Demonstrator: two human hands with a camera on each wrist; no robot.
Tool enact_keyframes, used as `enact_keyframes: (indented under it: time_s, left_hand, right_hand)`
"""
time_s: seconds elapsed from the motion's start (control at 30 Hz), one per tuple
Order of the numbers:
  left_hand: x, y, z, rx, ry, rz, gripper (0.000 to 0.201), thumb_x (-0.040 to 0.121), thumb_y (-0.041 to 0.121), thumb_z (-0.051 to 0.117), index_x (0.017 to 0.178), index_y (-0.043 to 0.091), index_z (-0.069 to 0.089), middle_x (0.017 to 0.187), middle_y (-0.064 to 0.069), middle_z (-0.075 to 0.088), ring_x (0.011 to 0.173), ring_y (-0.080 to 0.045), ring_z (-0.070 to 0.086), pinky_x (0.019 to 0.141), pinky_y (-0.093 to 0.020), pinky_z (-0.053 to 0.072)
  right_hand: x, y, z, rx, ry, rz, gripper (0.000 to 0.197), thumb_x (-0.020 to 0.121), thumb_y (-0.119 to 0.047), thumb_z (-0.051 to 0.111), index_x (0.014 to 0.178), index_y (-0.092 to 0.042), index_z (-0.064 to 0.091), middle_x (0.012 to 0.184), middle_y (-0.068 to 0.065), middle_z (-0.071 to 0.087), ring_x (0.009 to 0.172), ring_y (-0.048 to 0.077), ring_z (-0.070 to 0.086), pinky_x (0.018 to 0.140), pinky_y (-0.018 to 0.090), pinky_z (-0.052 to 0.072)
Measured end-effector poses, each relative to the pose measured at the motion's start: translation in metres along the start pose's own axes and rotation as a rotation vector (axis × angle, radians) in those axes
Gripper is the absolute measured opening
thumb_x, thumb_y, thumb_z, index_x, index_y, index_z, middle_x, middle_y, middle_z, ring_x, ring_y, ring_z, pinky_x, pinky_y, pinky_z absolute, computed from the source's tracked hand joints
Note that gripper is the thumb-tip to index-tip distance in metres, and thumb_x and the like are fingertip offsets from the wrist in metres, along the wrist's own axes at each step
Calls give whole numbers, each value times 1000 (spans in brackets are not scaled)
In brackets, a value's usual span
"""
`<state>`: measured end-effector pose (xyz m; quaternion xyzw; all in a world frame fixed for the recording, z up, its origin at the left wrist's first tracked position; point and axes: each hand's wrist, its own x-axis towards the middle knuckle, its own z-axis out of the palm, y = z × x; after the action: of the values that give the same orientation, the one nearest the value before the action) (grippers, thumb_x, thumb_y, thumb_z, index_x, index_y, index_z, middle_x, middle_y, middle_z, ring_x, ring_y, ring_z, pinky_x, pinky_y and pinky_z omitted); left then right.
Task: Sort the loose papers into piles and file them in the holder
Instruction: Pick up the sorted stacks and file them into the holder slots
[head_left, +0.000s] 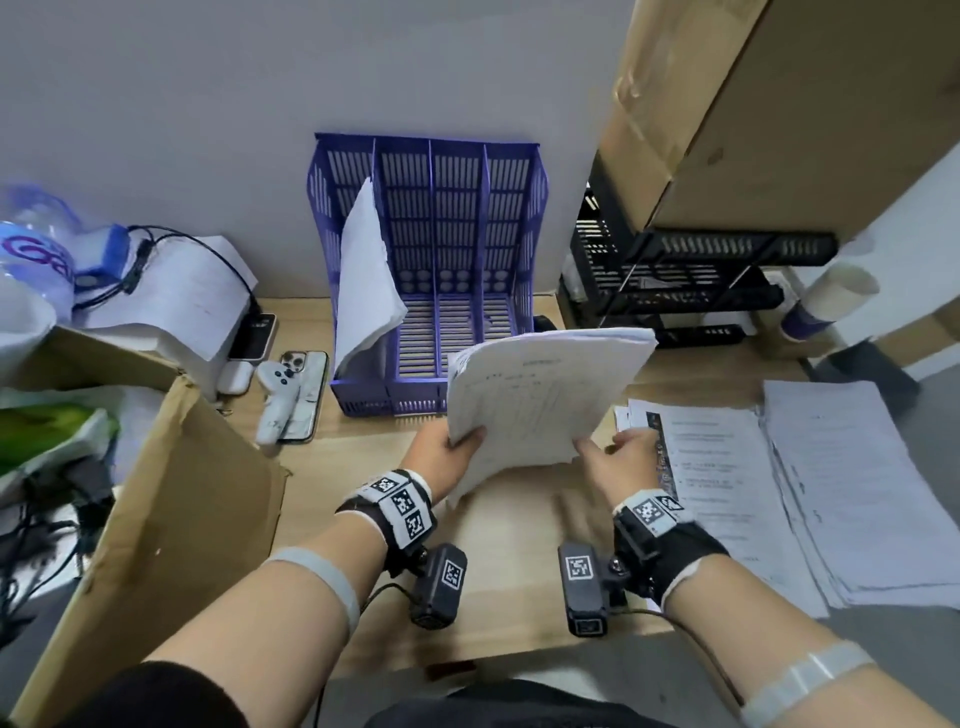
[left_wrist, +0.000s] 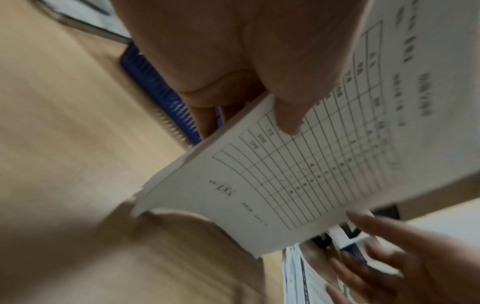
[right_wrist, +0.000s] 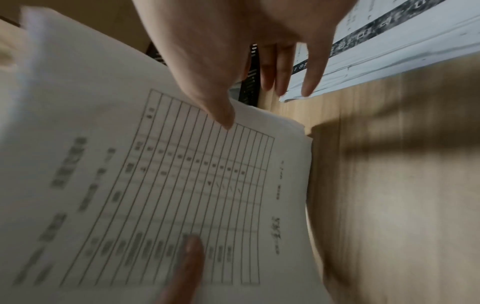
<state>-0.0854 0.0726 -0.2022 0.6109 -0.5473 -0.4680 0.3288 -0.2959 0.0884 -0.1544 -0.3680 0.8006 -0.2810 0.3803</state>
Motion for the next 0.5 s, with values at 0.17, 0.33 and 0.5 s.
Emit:
enact_keyframes:
  time_s: [0.17, 0.33, 0.5]
  left_hand:
    - [-1, 50, -1, -51, -49, 181, 32, 93, 17, 58, 63, 28, 60, 63, 13, 59, 63, 1, 51, 65, -23, 46]
    - [-1, 88, -10, -200, -83, 299, 22, 81, 10, 74, 102, 14, 72, 104, -8, 61, 95, -16, 61, 80, -24, 48]
    - [15, 69, -41, -16, -119, 263, 71, 78, 42, 77, 142, 28, 49, 143, 11, 45, 135, -1, 41, 110, -22, 38]
  right_hand:
    - [-34, -41, 24, 66, -509, -141, 91, 60, -51, 86, 131, -36, 31, 113, -7, 63, 102, 15, 65, 79, 40, 60]
    - [-52, -98, 34, 159, -331, -258, 48, 81, -46, 68, 119, -18, 62, 118, -4, 63, 119, 15, 58, 103, 33, 46]
    - [-40, -130, 6, -47, -312, -181, 40, 98, -41, 44, 112, -10, 66, 121, 13, 67, 113, 24, 60, 97, 27, 41]
